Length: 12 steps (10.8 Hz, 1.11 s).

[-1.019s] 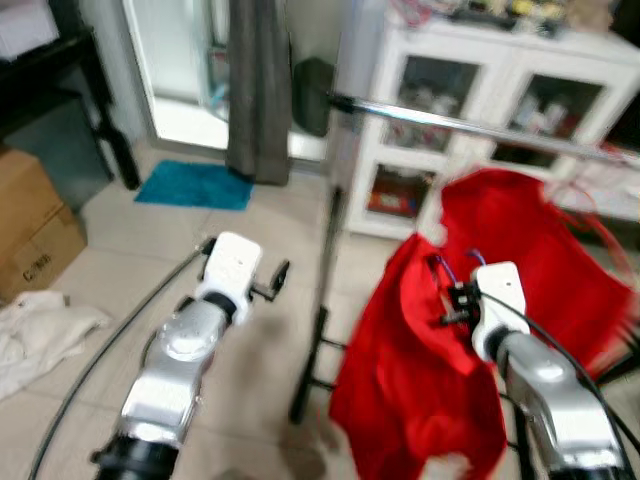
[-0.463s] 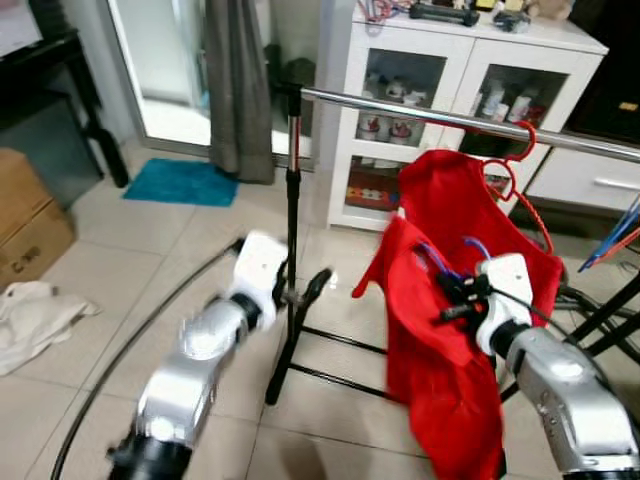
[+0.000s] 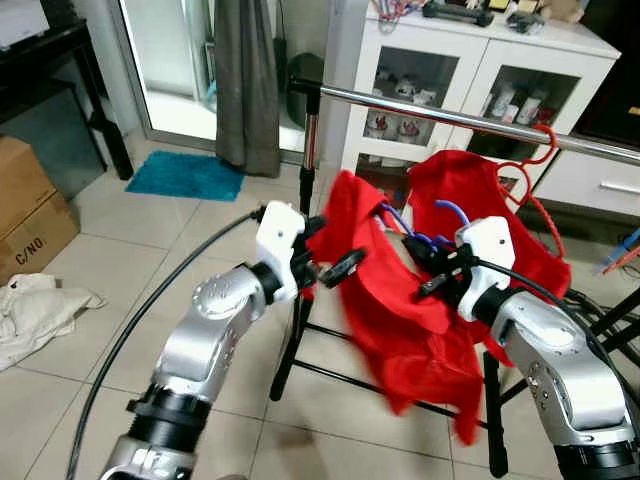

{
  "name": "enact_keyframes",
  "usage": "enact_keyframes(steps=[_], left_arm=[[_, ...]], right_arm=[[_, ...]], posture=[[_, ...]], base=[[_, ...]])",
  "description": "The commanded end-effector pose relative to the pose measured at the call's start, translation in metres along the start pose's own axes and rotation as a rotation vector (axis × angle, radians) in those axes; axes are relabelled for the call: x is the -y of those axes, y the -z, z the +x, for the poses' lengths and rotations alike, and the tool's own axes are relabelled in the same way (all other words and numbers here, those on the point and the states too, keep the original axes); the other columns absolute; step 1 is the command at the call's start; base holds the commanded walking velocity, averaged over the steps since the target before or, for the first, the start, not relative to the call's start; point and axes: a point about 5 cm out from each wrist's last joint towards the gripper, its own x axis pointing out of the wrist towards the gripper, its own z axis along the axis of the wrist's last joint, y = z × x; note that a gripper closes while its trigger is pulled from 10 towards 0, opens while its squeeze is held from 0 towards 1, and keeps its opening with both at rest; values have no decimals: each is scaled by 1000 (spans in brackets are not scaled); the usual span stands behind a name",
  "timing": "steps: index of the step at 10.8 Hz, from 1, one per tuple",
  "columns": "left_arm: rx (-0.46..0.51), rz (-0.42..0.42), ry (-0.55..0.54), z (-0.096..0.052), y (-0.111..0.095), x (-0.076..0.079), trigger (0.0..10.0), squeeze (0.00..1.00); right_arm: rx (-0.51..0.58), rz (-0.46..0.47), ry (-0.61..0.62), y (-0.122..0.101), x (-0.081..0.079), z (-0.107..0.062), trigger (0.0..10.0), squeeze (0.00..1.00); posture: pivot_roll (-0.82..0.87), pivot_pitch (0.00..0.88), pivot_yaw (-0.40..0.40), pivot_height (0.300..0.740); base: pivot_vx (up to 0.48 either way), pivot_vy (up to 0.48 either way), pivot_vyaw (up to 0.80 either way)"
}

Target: Hang hanger

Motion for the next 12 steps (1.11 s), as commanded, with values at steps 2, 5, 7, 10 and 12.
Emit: enact_keyframes(steps=[2, 5, 7, 10, 12], left_arm=[[46, -26, 103, 3, -12, 9, 10000, 0], [-53, 56, -100, 13, 3, -18, 3725, 0], [-19, 46, -93, 18, -6, -21, 0, 0], [-9, 42, -106, 20, -3, -18, 0, 0], [-8, 42, -113, 19, -3, -19, 0, 0]], right_arm=[[8, -54, -3, -8, 2, 0, 10000, 0], [30, -59, -36, -13, -2, 1, 10000, 0], [37, -67, -42, -16, -2, 2, 10000, 0], [19, -70, -45, -13, -1, 1, 10000, 0], [17, -71, -50, -12, -1, 1, 10000, 0]], posture=[[15, 0, -57, 740], [20, 0, -60, 740], [21, 0, -56, 740], [26, 0, -75, 740], [30, 0, -79, 740]], base=[[0, 0, 0], [0, 0, 0], [0, 0, 0], [0, 0, 0], [0, 0, 0]])
